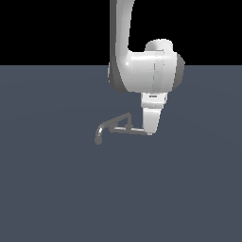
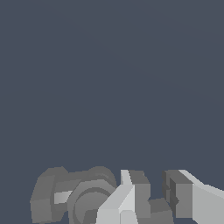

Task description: Turn on the faucet by rotating a designated handle.

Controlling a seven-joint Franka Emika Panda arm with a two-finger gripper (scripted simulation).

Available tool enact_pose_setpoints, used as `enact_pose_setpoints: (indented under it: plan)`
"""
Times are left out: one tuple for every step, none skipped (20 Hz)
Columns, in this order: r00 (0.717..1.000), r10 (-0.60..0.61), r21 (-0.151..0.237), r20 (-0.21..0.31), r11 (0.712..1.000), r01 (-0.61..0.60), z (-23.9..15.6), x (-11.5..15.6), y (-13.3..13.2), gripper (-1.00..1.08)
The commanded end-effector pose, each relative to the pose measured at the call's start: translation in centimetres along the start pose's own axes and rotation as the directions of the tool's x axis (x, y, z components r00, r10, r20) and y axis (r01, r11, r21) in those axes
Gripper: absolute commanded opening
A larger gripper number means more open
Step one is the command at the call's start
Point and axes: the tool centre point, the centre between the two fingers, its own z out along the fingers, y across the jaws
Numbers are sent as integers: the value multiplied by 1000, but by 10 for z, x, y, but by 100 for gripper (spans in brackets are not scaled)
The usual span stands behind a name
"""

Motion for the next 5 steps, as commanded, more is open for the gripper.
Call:
enact_pose_setpoints:
  plan:
    - [998,-57,23,18,998,57,-2,-45,-12,-100]
    - [998,-62,24,19,998,61,-3,-51,-14,-100]
    - [998,-67,24,21,998,66,-3,-56,-16,-100]
    - [997,-71,25,22,997,71,-3,-61,-18,-100]
    - [997,-71,25,22,997,71,-3,-61,-18,-100]
